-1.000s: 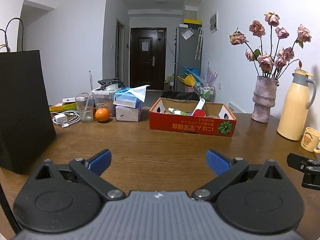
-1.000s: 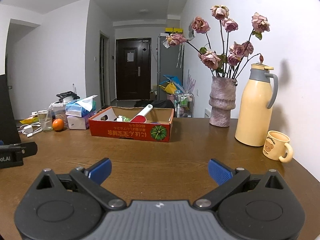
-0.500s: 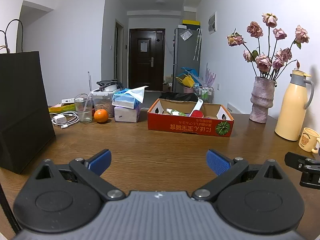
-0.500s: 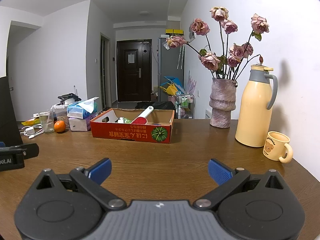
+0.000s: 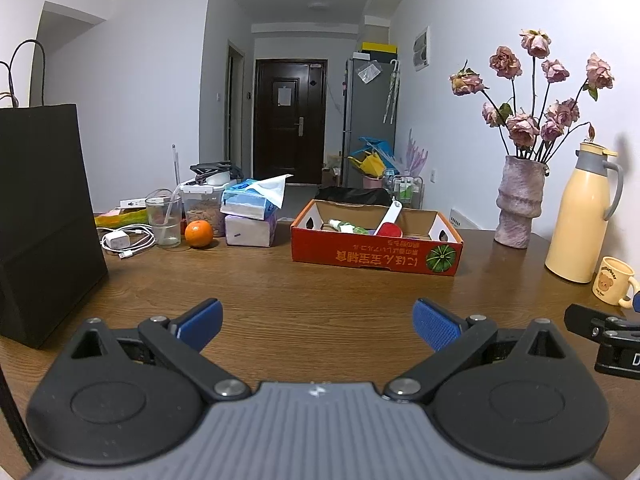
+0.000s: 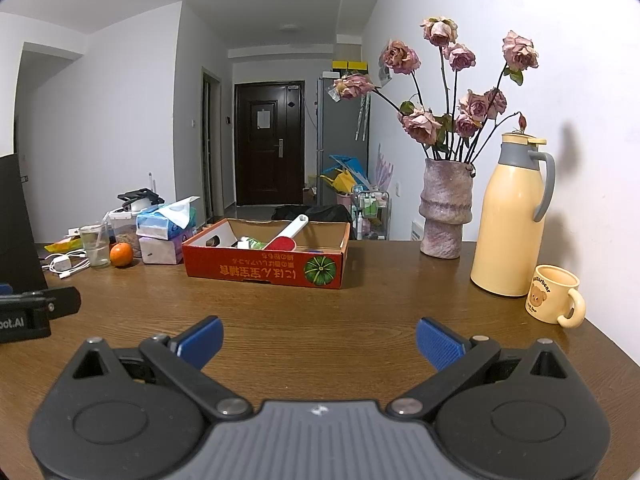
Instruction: Organize rigid objects
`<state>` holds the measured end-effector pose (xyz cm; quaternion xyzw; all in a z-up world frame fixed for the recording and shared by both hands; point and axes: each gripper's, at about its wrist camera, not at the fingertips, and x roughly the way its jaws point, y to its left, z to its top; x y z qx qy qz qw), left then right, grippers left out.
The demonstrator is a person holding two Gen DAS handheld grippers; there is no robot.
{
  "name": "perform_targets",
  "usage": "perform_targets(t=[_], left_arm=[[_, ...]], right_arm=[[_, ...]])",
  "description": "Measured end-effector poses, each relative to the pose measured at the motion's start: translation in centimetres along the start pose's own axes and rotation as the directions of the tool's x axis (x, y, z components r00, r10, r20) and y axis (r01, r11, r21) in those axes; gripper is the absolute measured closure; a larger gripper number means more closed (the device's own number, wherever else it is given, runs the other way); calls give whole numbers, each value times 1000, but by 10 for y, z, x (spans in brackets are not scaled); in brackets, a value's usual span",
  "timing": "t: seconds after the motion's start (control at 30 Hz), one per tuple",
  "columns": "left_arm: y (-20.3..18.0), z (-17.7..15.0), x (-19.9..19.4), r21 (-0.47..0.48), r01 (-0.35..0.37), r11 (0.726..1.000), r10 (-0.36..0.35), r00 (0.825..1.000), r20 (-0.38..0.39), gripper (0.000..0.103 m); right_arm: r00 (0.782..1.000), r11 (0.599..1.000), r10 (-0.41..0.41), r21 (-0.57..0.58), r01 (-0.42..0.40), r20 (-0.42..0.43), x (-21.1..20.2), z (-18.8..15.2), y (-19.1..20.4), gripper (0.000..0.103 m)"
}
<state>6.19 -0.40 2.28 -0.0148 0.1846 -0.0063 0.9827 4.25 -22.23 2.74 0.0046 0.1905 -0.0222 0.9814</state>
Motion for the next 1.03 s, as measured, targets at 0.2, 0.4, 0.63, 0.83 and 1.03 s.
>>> perform_targets(t=[0.2, 0.4, 0.63, 0.83, 1.03], left_arm=[[0, 0, -1, 0, 0, 1000, 0, 1000, 1, 0], [0, 0, -1, 0, 1, 1000, -1, 1000, 0, 0], [0, 0, -1, -2, 5, 1000, -5, 1000, 2, 0], [2, -1, -3, 1, 8, 1000, -8, 1000, 3, 0], [1, -2, -5, -3, 18, 1000, -18, 1000, 0, 0]], right_arm=[[1000, 1000, -1, -1, 1, 1, -1, 0, 1, 0], [1000, 1000, 3, -3, -3, 6, -3, 0, 1, 0], [1000, 1000, 3, -3, -3, 9, -6, -1, 1, 0], [1000, 1000, 4, -3, -4, 11, -7, -1, 1, 0], [1000, 1000, 4, -3, -4, 11, -7, -2, 1, 0]])
